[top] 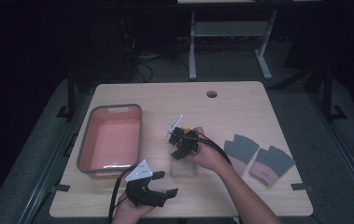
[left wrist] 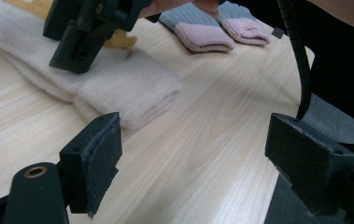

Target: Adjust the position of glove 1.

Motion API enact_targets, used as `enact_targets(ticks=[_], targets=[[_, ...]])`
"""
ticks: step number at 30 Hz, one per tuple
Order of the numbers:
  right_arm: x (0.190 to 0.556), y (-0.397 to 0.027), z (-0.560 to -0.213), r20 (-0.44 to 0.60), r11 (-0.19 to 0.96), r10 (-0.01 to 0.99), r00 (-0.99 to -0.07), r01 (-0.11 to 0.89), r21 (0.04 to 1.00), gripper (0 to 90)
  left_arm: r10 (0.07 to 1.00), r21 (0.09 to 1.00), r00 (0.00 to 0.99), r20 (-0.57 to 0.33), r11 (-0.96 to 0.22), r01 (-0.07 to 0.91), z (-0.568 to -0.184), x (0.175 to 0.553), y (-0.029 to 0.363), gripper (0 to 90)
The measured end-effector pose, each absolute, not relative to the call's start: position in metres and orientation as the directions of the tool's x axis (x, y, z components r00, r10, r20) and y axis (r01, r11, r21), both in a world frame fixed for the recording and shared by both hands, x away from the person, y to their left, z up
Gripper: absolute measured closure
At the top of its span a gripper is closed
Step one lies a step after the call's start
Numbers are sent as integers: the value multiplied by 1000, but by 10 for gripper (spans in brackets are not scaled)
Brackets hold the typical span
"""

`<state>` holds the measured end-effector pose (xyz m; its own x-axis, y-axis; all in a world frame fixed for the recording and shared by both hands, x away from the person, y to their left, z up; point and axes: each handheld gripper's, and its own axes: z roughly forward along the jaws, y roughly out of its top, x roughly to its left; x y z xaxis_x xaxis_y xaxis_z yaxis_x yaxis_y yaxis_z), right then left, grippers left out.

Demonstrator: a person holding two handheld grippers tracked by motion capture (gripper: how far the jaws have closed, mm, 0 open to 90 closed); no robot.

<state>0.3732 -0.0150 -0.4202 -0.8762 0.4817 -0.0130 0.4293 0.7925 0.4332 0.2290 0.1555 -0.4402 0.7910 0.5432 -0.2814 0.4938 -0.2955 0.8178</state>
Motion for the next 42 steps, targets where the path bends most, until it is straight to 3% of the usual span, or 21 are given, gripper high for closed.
enact_targets(ticks=[9, 14, 25, 35, 42], targets=[[371, -33, -420, -2, 778, 501, -865, 450, 438, 514, 536, 814, 796, -280, -308, 493, -440, 230, 148, 186], [370, -48, -411, 115, 696, 540, -834, 519, 497, 454, 540, 804, 792, -284, -315, 503, -439, 234, 143, 189], [360, -88, -399, 231, 551, 625, -746, 631, 546, 359, 572, 761, 744, -345, -294, 578, -439, 259, 136, 199], [351, -116, -406, 289, 453, 685, -668, 702, 550, 351, 611, 728, 721, -327, -323, 605, -434, 280, 121, 226], [346, -124, -414, 321, 415, 703, -635, 733, 539, 337, 641, 668, 653, -403, -281, 689, -439, 295, 117, 236]])
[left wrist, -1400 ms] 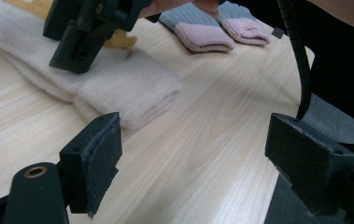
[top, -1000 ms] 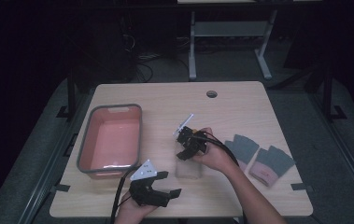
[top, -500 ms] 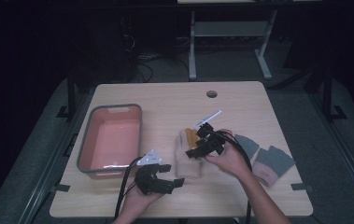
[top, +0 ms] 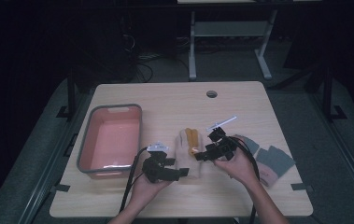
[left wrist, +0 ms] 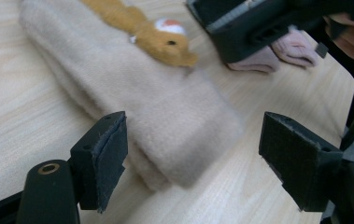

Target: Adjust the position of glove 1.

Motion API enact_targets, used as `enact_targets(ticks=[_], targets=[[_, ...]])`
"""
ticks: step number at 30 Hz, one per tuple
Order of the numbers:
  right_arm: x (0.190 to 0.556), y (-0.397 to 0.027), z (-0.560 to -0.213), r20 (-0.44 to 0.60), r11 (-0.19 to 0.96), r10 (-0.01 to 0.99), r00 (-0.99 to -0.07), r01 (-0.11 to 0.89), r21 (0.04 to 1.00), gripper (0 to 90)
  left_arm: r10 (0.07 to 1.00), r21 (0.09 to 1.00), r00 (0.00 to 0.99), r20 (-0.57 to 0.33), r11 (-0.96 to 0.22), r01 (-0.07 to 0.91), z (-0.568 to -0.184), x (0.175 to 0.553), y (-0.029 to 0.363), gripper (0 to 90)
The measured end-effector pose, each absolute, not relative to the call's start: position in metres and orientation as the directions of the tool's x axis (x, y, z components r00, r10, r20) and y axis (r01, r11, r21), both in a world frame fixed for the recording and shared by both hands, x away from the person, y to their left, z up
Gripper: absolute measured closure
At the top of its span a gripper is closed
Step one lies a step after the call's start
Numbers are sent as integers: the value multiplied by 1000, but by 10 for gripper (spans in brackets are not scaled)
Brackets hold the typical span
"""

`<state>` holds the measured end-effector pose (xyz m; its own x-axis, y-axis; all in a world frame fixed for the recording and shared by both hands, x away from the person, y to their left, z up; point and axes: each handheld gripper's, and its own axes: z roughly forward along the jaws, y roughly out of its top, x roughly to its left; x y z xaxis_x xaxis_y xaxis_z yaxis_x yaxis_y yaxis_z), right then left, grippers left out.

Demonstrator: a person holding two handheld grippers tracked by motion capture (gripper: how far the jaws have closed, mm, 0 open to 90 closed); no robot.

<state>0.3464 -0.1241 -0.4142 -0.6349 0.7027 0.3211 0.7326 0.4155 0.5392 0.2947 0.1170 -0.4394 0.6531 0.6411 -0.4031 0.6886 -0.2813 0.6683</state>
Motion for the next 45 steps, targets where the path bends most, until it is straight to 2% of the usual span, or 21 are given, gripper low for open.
enact_targets(ticks=[8, 14, 19, 23, 31, 40, 45], targets=[[343, -129, -426, 361, 370, 717, -596, 765, 528, 341, 660, 595, 590, -464, -261, 760, -448, 304, 117, 279], [344, -131, -437, 406, 336, 721, -561, 796, 504, 344, 684, 573, 581, -441, -285, 769, -454, 304, 113, 305], [344, -131, -443, 441, 303, 726, -528, 821, 485, 374, 678, 547, 576, -457, -296, 783, -460, 306, 112, 334], [345, -132, -448, 476, 263, 728, -493, 843, 470, 400, 679, 539, 569, -465, -292, 790, -460, 307, 113, 381], [348, -127, -453, 512, 216, 729, -455, 862, 459, 467, 666, 523, 532, -522, -243, 817, -461, 312, 116, 400], [349, -123, -461, 522, 187, 741, -423, 876, 444, 495, 664, 536, 554, -503, -263, 802, -464, 312, 115, 528], [347, -119, -462, 522, 175, 745, -415, 877, 447, 537, 659, 526, 546, -517, -258, 810, -465, 313, 115, 562]])
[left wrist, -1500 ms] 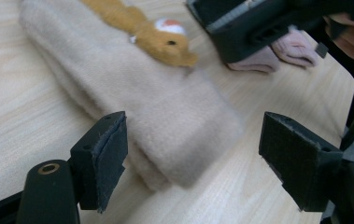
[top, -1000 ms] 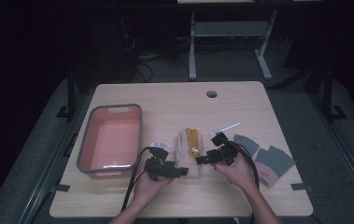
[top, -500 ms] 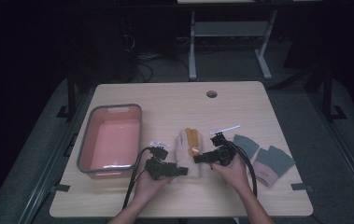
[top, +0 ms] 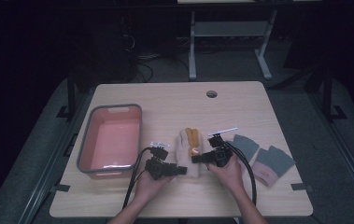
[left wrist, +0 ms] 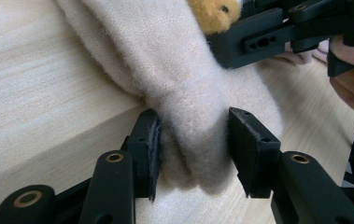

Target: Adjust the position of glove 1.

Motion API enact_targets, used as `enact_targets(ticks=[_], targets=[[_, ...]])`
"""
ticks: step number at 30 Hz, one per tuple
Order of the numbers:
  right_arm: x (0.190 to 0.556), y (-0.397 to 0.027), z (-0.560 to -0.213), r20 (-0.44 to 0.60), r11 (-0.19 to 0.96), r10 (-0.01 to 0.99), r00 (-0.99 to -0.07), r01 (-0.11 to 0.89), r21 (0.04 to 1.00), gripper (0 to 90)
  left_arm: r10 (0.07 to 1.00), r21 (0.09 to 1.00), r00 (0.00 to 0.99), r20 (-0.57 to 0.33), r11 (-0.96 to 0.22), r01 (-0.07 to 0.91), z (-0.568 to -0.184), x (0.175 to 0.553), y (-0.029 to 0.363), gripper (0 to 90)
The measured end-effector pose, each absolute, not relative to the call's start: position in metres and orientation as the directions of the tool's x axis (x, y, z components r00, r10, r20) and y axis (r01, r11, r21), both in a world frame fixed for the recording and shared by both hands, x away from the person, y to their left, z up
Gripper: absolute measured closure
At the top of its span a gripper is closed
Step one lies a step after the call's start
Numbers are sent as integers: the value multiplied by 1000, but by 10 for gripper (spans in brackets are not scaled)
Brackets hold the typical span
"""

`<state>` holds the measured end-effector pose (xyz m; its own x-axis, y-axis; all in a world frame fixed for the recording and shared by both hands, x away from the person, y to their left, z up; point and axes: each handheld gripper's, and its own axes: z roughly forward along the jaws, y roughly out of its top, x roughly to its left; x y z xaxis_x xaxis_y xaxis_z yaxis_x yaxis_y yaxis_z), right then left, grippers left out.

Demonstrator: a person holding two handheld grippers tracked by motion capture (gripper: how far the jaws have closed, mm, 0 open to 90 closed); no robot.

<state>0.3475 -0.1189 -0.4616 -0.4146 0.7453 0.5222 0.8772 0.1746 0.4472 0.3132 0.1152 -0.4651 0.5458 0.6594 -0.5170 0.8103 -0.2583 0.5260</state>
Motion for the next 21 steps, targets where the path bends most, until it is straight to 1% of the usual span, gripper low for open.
enact_targets(ticks=[3, 6, 11, 16, 21], targets=[[348, -117, -462, 526, 170, 746, -409, 880, 444, 557, 654, 518, 539, -531, -253, 817, -466, 315, 115, 575], [348, -115, -464, 546, 153, 739, -395, 887, 435, 616, 653, 511, 531, -539, -248, 823, -466, 316, 115, 597], [348, -111, -466, 548, 144, 743, -384, 891, 430, 698, 650, 508, 532, -543, -250, 824, -466, 317, 116, 633], [348, -111, -468, 573, 122, 736, -361, 903, 412, 772, 646, 507, 526, -553, -240, 828, -467, 318, 116, 658], [349, -111, -469, 585, 115, 730, -353, 908, 404, 805, 634, 500, 526, -567, -241, 831, -468, 320, 118, 672]])
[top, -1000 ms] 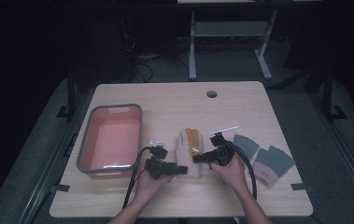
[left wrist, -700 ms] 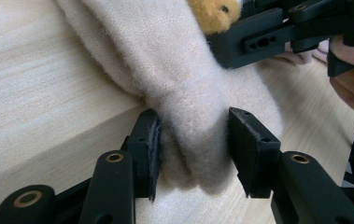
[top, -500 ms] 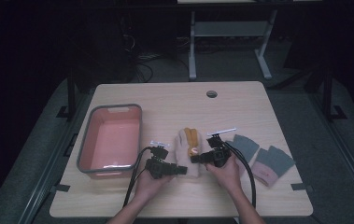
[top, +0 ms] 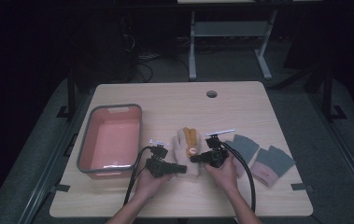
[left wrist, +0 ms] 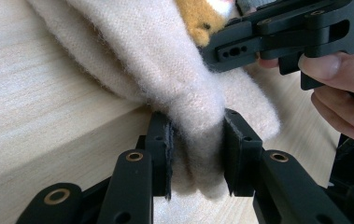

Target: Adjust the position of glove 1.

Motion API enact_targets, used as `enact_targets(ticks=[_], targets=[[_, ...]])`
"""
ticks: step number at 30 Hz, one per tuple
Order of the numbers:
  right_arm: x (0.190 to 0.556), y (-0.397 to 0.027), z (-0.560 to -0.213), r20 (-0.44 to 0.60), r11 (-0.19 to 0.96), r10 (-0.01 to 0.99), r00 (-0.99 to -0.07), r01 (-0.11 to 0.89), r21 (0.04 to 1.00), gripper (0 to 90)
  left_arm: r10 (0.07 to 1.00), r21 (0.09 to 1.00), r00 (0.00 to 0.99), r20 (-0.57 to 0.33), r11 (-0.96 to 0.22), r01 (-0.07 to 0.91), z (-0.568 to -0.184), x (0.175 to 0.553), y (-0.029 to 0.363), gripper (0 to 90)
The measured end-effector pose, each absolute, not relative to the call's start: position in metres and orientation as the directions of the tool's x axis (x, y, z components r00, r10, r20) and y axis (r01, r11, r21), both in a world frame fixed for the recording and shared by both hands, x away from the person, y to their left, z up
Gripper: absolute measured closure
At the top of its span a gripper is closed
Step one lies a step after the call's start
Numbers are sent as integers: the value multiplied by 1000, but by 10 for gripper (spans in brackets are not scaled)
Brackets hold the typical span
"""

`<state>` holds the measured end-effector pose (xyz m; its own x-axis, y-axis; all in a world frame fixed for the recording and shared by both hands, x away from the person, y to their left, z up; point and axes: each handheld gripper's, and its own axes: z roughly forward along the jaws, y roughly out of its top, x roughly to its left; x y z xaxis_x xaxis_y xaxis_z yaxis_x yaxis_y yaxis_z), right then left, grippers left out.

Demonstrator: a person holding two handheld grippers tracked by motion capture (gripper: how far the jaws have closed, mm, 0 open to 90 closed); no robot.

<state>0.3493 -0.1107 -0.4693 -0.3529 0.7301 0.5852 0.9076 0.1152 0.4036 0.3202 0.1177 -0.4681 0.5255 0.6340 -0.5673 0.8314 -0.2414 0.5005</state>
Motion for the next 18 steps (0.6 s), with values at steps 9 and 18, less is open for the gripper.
enact_targets(ticks=[9, 18], targets=[[353, -116, -465, 615, 118, 707, -350, 915, 385, 826, 626, 507, 517, -583, -217, 834, -467, 320, 118, 676], [353, -119, -462, 642, 108, 684, -348, 918, 382, 830, 613, 506, 516, -598, -211, 836, -465, 321, 120, 677]])
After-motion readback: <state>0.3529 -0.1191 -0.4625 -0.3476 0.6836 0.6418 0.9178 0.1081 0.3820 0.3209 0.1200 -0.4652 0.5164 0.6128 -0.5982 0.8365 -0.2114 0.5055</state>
